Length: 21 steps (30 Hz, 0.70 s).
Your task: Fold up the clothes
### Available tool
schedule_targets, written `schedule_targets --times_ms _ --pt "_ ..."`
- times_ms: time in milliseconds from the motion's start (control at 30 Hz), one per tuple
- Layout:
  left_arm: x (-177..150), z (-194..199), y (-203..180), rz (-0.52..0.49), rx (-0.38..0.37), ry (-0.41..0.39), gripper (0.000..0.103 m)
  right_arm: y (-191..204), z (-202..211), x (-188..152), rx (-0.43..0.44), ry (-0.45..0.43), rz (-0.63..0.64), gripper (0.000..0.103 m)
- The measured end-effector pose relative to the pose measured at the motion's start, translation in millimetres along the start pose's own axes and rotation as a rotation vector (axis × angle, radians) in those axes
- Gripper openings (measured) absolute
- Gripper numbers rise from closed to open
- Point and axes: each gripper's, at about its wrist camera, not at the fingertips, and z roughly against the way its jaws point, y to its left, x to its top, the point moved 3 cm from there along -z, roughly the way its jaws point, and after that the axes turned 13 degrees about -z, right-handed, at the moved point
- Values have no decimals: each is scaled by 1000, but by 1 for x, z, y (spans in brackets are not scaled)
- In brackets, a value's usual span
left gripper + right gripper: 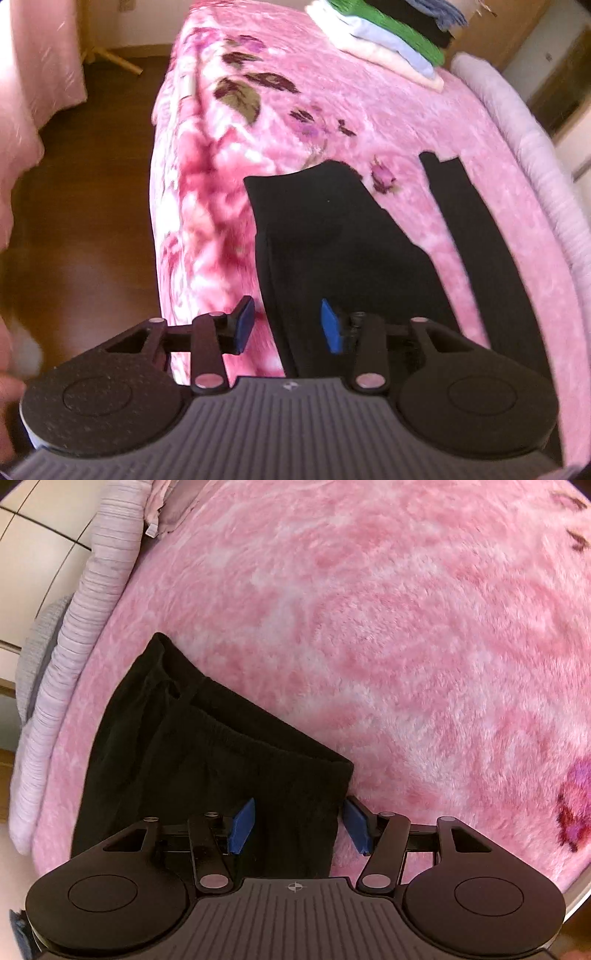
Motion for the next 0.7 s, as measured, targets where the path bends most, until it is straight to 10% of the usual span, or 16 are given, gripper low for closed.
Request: schedule_targets --times_ms 67,133,267,500,700 --pt "5 -7 -4 -72 0 -8 0 4 -1 -2 -55 -24 28 22" --pt "12 -7 -8 -165 -9 -73 0 13 4 -6 -85 -66 71 11" --pt "21 8 -15 -301 -35 -150 0 29 28 -25 -101 -148 152 10" --pt "15 -10 3 -355 -22 -36 5 10 16 -34 -163 -138 51 13" --pt "40 11 33 -348 179 -63 8 24 46 -43 -275 -255 149 28"
